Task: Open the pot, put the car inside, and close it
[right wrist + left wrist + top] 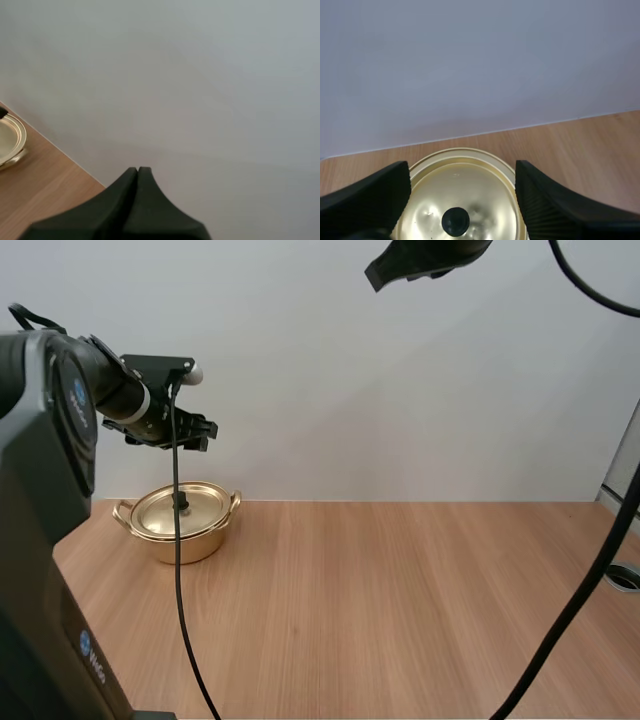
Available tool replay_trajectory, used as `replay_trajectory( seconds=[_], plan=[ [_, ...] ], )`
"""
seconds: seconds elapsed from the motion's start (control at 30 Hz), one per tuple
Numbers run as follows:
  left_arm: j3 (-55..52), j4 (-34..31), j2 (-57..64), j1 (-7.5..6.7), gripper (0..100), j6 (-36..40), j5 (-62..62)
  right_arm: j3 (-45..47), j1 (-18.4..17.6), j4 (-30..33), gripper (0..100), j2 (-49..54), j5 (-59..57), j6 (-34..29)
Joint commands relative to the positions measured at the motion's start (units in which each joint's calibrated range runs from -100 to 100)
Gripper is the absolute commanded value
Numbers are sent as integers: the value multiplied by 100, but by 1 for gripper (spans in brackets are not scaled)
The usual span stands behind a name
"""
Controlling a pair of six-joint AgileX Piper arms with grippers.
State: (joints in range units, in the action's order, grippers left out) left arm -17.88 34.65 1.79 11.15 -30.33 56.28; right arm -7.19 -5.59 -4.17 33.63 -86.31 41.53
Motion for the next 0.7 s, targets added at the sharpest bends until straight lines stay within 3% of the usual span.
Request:
replay_trajectory(
  seconds=[0.0, 0.17, 0.67],
  plan=[
    [-152, 774, 735, -3, 89, -141, -102, 451, 6, 157, 0, 9, 618, -44],
    [-721, 1177, 2277, -3, 86, -200, -522, 1227, 6, 447, 0, 18, 2012, -322],
    [-2826, 1177, 7553, -3, 86, -26, -524, 3642, 6, -331, 0, 954, 5268, -369]
  ],
)
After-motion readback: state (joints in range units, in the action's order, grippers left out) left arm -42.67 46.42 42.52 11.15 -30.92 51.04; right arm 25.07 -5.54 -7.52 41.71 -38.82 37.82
